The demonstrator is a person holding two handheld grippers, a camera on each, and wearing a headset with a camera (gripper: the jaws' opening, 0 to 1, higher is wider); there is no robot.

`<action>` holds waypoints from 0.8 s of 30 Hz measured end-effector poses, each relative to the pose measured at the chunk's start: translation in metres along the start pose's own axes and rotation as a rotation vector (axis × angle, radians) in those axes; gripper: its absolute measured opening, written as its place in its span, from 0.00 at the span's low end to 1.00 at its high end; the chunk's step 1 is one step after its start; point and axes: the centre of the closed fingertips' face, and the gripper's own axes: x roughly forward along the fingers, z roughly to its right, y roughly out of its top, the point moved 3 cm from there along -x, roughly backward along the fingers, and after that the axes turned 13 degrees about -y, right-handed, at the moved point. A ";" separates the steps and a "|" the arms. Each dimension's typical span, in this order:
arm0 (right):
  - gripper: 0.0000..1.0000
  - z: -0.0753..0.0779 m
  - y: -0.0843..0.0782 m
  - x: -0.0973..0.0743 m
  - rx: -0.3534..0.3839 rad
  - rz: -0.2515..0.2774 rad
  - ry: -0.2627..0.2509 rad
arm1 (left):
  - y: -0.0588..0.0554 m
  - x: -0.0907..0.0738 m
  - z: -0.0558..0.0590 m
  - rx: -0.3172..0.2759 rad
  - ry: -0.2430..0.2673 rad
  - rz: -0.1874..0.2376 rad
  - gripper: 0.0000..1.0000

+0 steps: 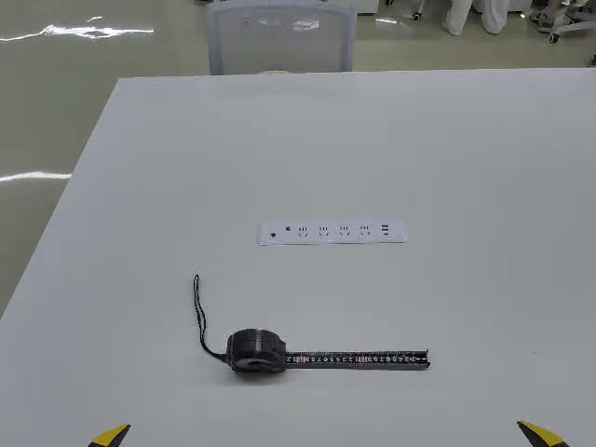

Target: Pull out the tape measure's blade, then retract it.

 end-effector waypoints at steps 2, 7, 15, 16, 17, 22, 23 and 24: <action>0.71 0.000 0.000 0.000 -0.002 -0.001 0.000 | 0.001 0.000 0.000 0.000 -0.002 0.001 0.84; 0.71 -0.001 0.000 0.000 -0.003 -0.002 0.003 | 0.001 0.002 0.001 0.003 -0.006 -0.001 0.84; 0.70 -0.001 0.001 0.003 -0.009 -0.003 0.010 | 0.002 0.004 0.001 0.009 -0.015 -0.005 0.84; 0.70 -0.001 0.001 0.004 -0.011 -0.003 0.013 | 0.003 0.004 0.000 0.011 -0.018 -0.005 0.84; 0.70 -0.001 0.002 0.005 -0.013 -0.003 0.015 | 0.003 0.004 -0.001 0.012 -0.019 -0.006 0.84; 0.70 -0.002 0.003 0.010 -0.027 -0.004 0.030 | 0.006 0.009 -0.004 0.020 -0.028 -0.008 0.84; 0.70 -0.002 0.004 0.012 -0.030 -0.004 0.032 | 0.007 0.010 -0.004 0.023 -0.031 -0.009 0.84; 0.70 -0.003 0.005 0.013 -0.033 -0.005 0.037 | 0.006 0.011 -0.006 0.027 -0.037 -0.013 0.84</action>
